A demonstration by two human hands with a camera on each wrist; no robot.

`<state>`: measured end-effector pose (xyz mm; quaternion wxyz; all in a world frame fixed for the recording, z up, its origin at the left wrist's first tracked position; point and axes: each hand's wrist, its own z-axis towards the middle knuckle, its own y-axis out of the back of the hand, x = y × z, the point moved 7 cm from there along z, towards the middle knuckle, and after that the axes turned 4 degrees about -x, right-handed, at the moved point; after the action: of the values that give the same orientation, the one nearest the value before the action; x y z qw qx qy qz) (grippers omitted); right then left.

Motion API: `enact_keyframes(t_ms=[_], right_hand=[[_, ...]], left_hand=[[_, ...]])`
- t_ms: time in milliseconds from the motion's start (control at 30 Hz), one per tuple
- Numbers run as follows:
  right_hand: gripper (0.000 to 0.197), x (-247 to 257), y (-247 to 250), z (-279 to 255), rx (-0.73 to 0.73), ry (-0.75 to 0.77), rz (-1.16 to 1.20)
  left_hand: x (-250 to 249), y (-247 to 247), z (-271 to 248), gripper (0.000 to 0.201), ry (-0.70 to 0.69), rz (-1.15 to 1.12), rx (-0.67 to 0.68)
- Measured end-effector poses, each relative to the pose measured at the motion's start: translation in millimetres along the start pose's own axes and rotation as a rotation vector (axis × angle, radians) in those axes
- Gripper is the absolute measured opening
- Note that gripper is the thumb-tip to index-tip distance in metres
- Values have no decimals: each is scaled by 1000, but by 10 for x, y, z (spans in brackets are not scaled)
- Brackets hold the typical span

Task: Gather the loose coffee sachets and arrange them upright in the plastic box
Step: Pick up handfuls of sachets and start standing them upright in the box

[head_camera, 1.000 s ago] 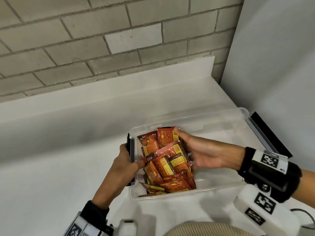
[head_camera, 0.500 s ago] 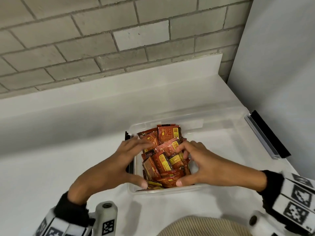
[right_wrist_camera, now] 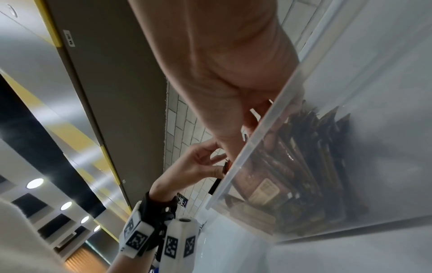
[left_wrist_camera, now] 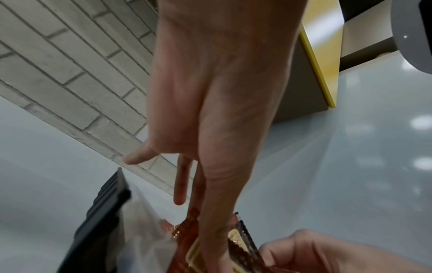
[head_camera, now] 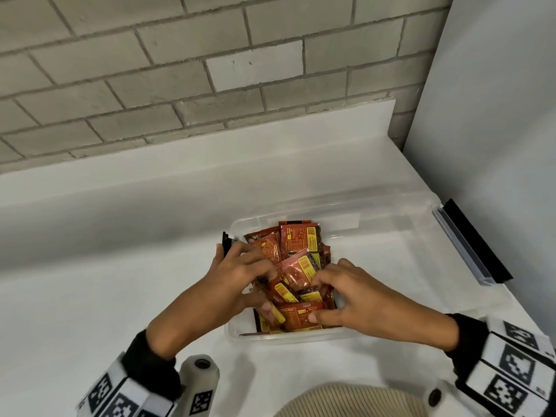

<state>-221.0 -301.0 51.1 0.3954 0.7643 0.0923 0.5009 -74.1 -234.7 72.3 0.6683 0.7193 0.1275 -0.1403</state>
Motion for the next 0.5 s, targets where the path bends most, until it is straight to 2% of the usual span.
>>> enact_keyframes(t_ms=[167, 300, 400, 500], right_hand=[[14, 17, 144, -13, -81, -4, 226], [11, -8, 275, 23, -141, 21, 517], [2, -42, 366, 39, -195, -30, 818], [11, -115, 442, 79, -243, -108, 1139]], left_hand=[[10, 242, 8, 15, 12, -247, -50], [17, 448, 104, 19, 73, -485, -100], [-98, 505, 263, 23, 101, -706, -123], [-261, 457, 487, 24, 129, -810, -119]])
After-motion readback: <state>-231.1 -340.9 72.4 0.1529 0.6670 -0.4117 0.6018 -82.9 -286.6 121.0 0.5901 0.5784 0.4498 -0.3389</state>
